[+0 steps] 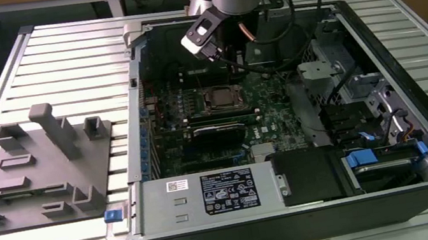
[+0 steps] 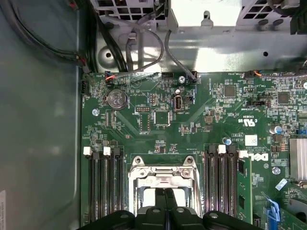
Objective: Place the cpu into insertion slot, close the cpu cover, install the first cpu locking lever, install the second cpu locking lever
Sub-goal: 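Close the cpu cover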
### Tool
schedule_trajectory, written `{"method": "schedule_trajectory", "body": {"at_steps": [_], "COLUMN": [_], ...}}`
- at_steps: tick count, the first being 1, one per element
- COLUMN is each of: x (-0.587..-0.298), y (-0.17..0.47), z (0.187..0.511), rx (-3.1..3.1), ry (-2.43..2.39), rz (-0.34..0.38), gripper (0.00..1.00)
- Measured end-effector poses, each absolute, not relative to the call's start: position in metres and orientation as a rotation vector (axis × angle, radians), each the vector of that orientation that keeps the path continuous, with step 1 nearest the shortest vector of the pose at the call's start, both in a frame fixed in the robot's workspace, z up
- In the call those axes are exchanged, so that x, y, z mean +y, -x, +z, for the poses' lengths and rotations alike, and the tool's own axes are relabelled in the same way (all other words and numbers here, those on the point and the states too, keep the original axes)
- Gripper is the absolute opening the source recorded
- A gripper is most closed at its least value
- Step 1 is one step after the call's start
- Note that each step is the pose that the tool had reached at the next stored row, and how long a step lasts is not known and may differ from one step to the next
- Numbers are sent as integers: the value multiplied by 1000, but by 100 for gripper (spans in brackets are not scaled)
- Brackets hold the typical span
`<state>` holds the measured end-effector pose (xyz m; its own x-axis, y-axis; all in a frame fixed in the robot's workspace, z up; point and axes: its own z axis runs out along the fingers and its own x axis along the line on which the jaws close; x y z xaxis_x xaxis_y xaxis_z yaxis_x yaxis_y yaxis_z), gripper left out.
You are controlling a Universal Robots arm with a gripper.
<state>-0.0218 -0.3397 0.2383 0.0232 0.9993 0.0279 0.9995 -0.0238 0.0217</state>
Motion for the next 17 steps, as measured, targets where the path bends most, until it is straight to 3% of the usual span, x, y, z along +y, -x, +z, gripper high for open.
{"method": "schedule_trajectory", "body": {"at_steps": [17], "x": [-340], "y": [33], "z": [232], "rx": [-2192], "ry": [2244], "rz": [-55], "gripper": [11]}}
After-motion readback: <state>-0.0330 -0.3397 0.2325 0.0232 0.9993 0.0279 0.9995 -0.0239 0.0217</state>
